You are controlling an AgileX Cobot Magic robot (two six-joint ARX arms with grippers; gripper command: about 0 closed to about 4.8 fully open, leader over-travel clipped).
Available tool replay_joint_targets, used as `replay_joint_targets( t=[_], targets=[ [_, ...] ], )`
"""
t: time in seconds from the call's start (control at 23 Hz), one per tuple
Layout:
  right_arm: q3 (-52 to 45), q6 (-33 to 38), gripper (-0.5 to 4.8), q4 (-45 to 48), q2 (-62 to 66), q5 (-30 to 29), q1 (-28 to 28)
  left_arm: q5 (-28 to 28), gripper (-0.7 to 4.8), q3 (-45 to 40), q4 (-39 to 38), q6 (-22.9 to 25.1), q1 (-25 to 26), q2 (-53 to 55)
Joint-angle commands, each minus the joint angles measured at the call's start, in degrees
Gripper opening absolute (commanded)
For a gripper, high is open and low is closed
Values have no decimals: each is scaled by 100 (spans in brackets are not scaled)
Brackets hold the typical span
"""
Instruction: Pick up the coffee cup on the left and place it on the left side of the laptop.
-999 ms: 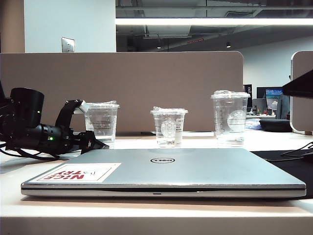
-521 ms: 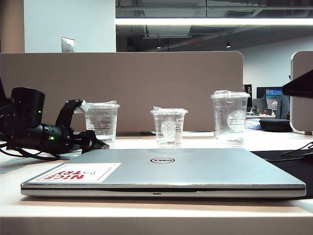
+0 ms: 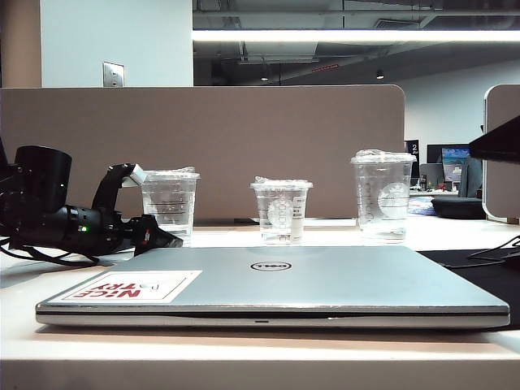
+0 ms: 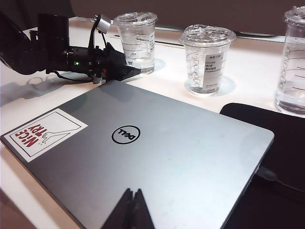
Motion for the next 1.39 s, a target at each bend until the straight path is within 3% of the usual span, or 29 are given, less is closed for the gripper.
replay_joint_targets(
  t=[0.04, 0.43, 0.65, 1.39],
  targets=[
    [-24, -2, -4, 81, 9, 9, 9, 125, 479, -4, 293, -39, -33, 4],
    [-24, -2, -4, 81, 9, 9, 9, 214, 479, 7, 706, -142, -33, 201],
    [-24, -2, -4, 81, 9, 9, 9, 221, 479, 17, 1436, -389, -31, 540],
    [-24, -2, -5, 81, 9, 9, 9, 229, 479, 146, 1342, -343, -33, 614]
  ],
)
